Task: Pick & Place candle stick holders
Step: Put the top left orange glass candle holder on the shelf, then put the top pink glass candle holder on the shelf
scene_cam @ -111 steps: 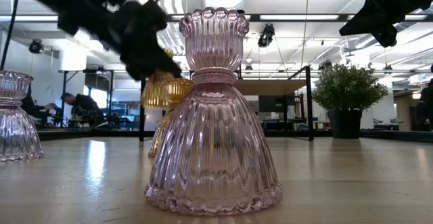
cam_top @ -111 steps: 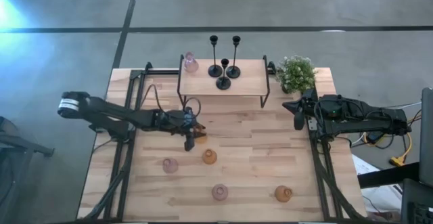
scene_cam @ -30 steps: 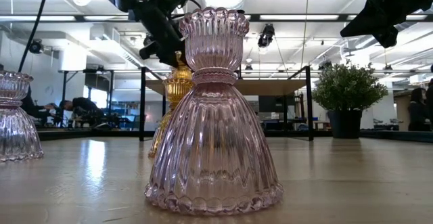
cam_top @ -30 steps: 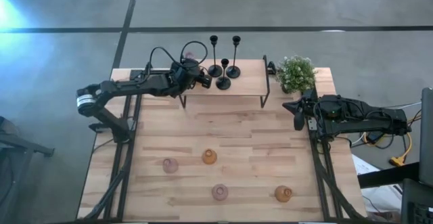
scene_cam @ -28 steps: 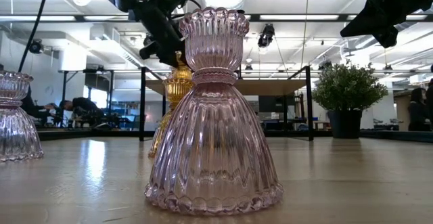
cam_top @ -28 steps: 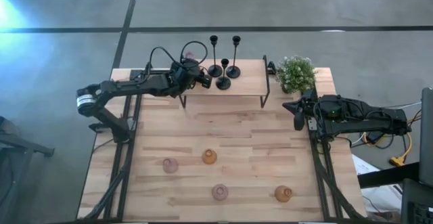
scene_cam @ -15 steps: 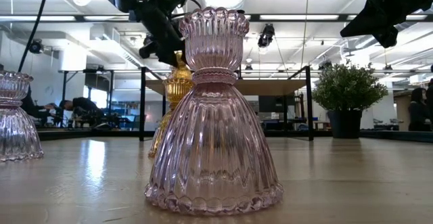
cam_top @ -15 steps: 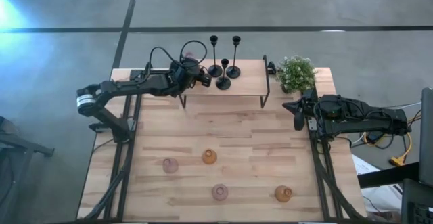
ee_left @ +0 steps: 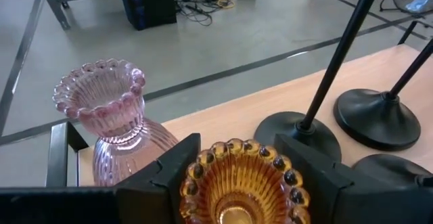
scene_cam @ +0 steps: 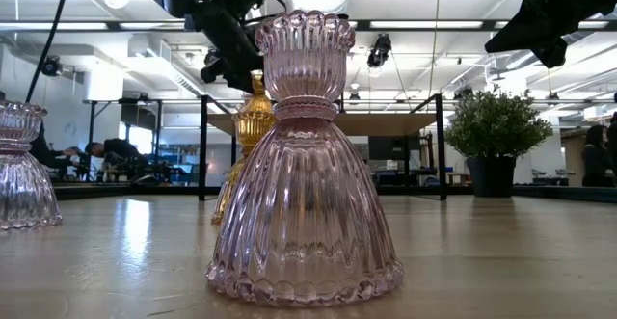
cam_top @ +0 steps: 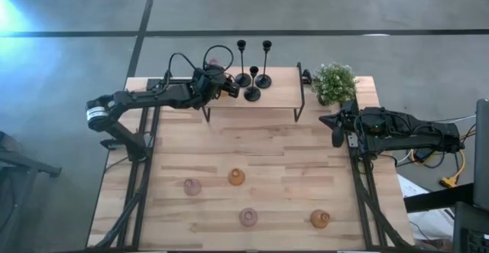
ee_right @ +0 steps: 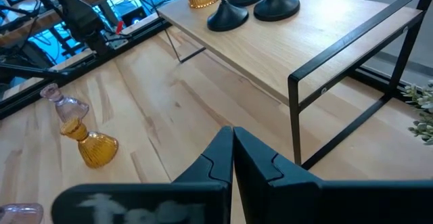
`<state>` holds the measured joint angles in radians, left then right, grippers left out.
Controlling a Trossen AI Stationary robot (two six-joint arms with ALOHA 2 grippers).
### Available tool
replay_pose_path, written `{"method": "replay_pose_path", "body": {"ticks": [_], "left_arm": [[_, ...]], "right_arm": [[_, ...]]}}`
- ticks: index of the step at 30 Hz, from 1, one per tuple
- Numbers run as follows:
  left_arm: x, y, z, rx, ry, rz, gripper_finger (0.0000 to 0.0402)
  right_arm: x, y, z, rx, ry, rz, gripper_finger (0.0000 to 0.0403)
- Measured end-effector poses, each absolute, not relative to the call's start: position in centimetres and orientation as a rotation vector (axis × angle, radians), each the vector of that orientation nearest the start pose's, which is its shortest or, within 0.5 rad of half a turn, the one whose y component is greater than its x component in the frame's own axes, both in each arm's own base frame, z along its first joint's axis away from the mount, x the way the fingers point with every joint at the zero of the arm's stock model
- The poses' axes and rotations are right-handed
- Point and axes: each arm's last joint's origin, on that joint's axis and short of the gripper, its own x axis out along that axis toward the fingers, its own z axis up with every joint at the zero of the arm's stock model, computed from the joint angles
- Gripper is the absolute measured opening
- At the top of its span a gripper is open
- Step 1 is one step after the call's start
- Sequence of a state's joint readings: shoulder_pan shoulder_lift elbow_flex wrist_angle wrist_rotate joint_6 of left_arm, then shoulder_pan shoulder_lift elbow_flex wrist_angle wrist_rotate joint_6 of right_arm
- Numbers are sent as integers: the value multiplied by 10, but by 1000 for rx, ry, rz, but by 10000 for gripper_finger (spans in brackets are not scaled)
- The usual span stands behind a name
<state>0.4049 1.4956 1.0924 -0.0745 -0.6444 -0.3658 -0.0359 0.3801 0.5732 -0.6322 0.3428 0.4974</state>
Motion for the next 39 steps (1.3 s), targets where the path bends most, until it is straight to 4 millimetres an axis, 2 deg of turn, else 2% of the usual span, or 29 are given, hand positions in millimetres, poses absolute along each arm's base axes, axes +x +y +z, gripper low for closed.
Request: {"method": "replay_pose_path", "body": {"ticks": [12, 23, 26, 31, 33, 39], "left_arm": [[297, 146, 285, -269, 295, 1098, 197], [296, 146, 289, -252, 297, 1078, 297], [295, 145, 301, -240, 273, 1069, 311], [293, 143, 325, -240, 206, 1031, 311], [292, 141, 335, -237, 199, 986, 308], [280, 128, 379, -274, 168, 776, 297]], "right_arm": [[89, -13, 267, 427, 331, -472, 8], [89, -13, 267, 428, 331, -472, 8], [89, -13, 267, 428, 331, -472, 8], [89, -13, 267, 428, 331, -472, 8], [89, -13, 267, 428, 331, -472, 8], [90, -13, 267, 429, 330, -472, 8]]}}
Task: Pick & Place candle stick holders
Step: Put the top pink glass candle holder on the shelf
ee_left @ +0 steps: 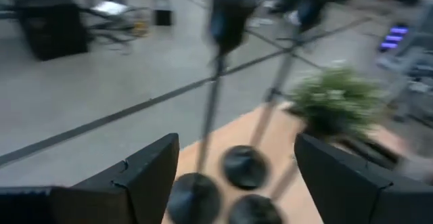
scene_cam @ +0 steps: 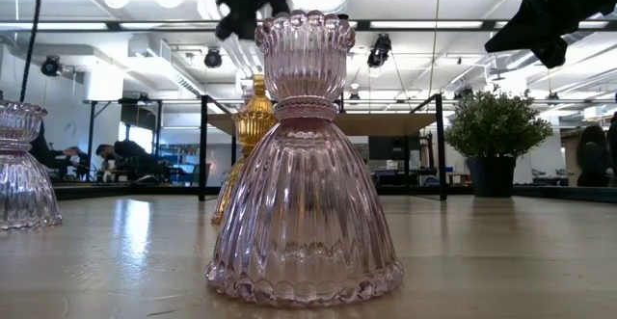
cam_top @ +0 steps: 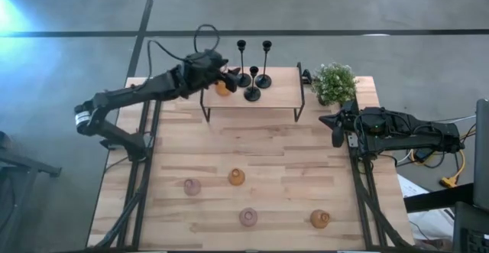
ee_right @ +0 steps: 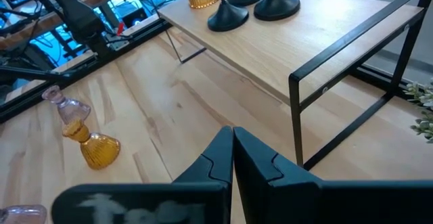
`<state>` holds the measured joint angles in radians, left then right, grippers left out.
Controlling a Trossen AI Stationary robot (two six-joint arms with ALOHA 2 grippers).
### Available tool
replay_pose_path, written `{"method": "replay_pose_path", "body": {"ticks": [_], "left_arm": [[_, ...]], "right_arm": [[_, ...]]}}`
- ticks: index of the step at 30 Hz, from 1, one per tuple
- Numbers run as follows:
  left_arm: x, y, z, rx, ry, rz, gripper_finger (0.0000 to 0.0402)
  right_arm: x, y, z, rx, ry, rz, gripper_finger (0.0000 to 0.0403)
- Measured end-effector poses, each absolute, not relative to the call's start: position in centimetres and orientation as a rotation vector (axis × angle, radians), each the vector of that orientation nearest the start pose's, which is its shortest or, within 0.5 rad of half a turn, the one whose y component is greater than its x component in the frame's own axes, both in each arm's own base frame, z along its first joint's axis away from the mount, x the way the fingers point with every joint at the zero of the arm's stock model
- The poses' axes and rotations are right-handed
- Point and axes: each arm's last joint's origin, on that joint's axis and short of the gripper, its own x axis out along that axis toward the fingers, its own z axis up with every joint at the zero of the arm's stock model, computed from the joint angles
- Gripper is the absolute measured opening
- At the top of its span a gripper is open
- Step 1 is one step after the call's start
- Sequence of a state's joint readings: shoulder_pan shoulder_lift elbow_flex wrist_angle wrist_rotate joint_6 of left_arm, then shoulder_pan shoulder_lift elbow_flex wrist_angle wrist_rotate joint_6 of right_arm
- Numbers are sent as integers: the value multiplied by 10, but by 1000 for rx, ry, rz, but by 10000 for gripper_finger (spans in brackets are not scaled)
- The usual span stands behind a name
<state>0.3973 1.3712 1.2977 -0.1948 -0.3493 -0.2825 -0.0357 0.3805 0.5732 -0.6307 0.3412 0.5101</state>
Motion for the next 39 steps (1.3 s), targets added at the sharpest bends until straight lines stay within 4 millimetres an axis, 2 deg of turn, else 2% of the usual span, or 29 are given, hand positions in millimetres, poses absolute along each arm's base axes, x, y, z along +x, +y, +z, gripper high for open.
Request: {"method": "replay_pose_path", "body": {"ticks": [5, 9, 13, 17, 22, 24, 27, 31, 35, 39], "left_arm": [[254, 110, 420, -255, 168, 555, 281], [219, 89, 448, -246, 186, 408, 255], [180, 64, 463, -259, 266, 337, 210], [144, 34, 464, -338, 367, 249, 144], [111, 3, 457, -538, 492, 153, 35], [103, -6, 452, -602, 547, 158, 10], [98, -19, 444, -633, 653, 169, 5], [99, -40, 424, -602, 889, 154, 3], [106, -62, 393, -532, 1080, 148, 2], [114, -85, 355, -507, 1200, 137, 2]], "right_arm": [[90, -13, 267, 430, 330, -472, 8], [90, -13, 267, 429, 330, -471, 8], [90, -13, 267, 422, 332, -470, 8], [90, -13, 267, 415, 333, -469, 8], [90, -13, 267, 406, 335, -468, 8], [90, -13, 267, 386, 339, -464, 8], [90, -13, 267, 361, 345, -460, 8], [90, -13, 267, 324, 353, -453, 8], [90, -13, 267, 305, 358, -450, 8], [90, -13, 267, 303, 359, -450, 8]]}}
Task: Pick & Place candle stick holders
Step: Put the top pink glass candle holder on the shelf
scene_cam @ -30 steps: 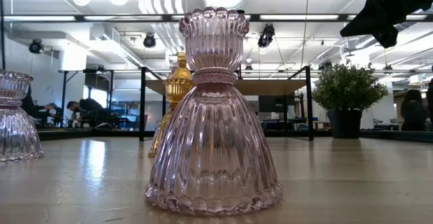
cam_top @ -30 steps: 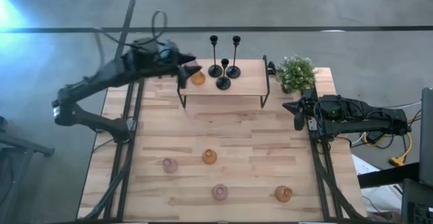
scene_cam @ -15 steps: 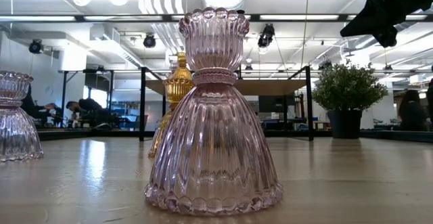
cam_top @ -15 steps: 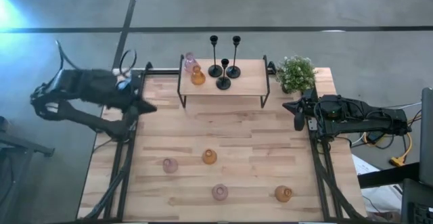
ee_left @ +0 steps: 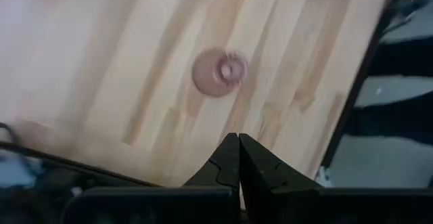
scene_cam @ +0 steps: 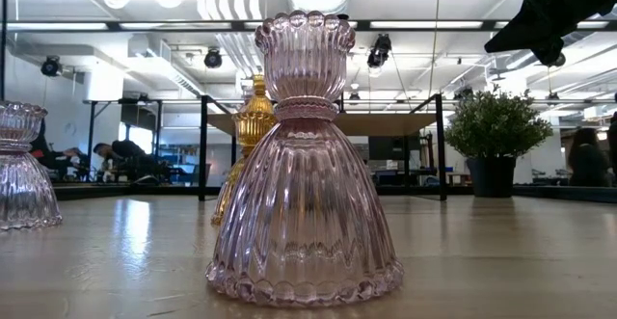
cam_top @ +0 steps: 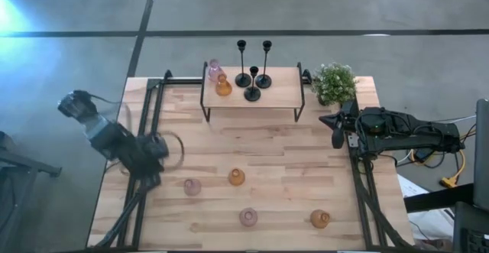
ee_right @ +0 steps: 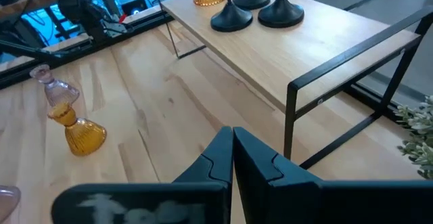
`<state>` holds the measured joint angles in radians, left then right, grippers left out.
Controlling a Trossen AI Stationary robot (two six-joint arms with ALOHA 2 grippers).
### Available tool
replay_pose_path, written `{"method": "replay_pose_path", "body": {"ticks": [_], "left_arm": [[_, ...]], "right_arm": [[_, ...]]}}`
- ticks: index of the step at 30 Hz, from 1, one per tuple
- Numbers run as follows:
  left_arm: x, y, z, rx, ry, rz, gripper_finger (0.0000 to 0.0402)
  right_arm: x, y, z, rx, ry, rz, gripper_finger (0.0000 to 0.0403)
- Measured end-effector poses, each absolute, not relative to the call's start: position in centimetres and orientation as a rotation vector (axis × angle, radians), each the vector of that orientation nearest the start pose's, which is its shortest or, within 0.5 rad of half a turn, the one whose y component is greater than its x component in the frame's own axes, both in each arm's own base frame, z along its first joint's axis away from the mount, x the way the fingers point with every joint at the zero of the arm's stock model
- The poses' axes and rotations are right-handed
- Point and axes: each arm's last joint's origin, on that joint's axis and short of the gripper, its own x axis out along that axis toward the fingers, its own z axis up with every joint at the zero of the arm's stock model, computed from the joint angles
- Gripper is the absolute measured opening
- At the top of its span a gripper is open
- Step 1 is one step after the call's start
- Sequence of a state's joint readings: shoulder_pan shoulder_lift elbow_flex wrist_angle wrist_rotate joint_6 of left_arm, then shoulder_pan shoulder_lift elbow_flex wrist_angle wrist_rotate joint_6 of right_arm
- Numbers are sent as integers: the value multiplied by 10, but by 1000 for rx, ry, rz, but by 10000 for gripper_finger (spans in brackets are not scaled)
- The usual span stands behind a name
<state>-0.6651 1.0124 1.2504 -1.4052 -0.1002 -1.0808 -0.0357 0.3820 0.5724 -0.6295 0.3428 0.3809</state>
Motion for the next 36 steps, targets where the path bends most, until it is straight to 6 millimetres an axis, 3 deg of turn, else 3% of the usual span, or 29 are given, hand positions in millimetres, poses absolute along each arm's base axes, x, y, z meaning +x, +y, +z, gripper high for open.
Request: {"method": "replay_pose_path", "body": {"ticks": [7, 13, 18, 26, 36], "left_arm": [[120, -114, 279, -511, 1232, 75, 1], [124, -120, 221, -512, 1184, 28, 1], [123, -120, 190, -510, 1146, -30, 1], [120, -116, 175, -408, 1073, -60, 4], [113, -110, 168, -400, 1084, -56, 58]], "right_arm": [[90, -13, 267, 303, 360, -450, 8], [90, -13, 267, 303, 360, -450, 8], [90, -13, 267, 307, 359, -450, 8], [90, -13, 267, 311, 354, -451, 8], [90, -15, 268, 362, 317, -537, 8]]}}
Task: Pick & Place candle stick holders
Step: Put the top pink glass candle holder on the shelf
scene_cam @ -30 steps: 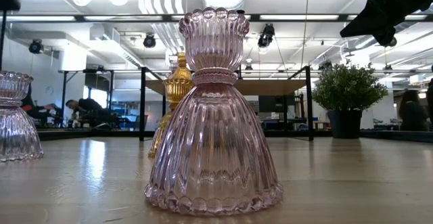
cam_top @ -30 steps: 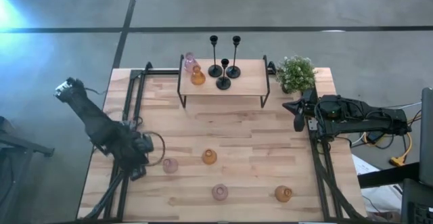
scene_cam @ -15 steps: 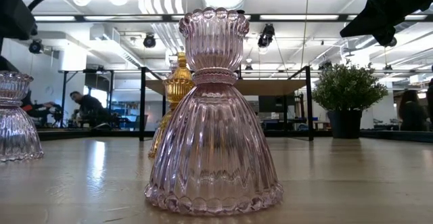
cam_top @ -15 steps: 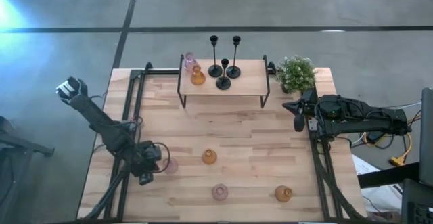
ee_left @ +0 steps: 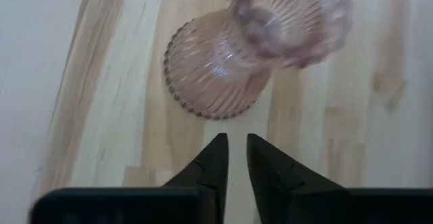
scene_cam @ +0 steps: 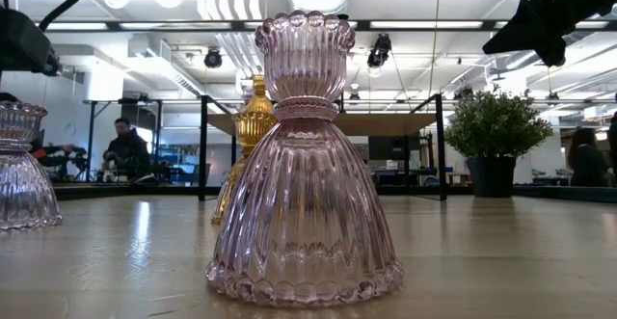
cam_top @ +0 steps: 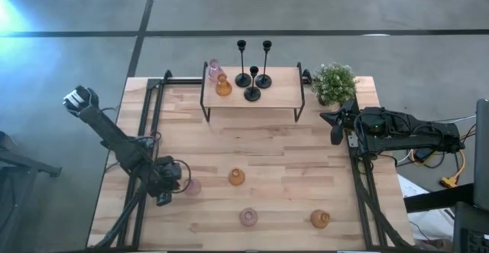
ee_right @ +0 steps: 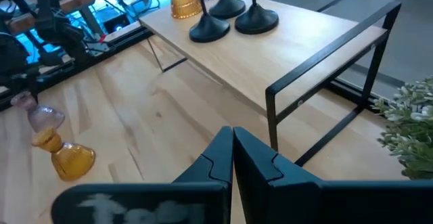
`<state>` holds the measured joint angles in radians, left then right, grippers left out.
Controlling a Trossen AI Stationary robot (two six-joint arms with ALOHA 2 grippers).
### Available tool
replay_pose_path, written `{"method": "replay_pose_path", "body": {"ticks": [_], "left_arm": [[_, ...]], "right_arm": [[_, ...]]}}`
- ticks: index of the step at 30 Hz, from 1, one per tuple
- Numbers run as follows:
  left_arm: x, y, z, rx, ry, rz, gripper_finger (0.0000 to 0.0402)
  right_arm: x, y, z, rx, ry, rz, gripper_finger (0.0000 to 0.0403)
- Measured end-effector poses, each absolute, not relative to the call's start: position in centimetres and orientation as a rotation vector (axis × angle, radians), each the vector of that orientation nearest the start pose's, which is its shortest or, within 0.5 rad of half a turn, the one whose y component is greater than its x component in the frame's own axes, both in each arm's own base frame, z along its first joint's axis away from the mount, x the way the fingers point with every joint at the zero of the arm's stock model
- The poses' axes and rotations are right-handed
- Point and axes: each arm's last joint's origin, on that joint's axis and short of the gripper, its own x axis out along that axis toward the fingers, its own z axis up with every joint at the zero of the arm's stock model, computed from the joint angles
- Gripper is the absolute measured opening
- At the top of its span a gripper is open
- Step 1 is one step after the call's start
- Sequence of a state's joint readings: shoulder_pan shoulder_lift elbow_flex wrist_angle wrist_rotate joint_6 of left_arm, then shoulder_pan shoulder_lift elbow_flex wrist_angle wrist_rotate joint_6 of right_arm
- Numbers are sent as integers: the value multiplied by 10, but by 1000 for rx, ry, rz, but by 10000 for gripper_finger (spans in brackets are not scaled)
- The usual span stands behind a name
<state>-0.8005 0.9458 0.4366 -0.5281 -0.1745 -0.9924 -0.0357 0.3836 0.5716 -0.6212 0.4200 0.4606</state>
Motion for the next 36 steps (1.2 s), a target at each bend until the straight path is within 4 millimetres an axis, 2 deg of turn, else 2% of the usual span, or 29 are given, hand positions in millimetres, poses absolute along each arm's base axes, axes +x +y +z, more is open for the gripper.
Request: {"method": "replay_pose_path", "body": {"ticks": [9, 16, 23, 30, 36], "left_arm": [[111, -107, 175, -430, 1046, -83, 164], [114, -108, 177, -349, 966, -96, 231], [119, -106, 180, -220, 836, -47, 241], [119, -106, 177, -214, 827, -54, 238], [122, -108, 170, -243, 740, -86, 238]], "right_arm": [[93, -15, 267, 359, 328, -543, 8], [96, -16, 267, 360, 330, -551, 8], [97, -16, 267, 357, 316, -567, 8], [97, -16, 267, 357, 316, -567, 8], [97, -16, 268, 358, 313, -567, 8]]}}
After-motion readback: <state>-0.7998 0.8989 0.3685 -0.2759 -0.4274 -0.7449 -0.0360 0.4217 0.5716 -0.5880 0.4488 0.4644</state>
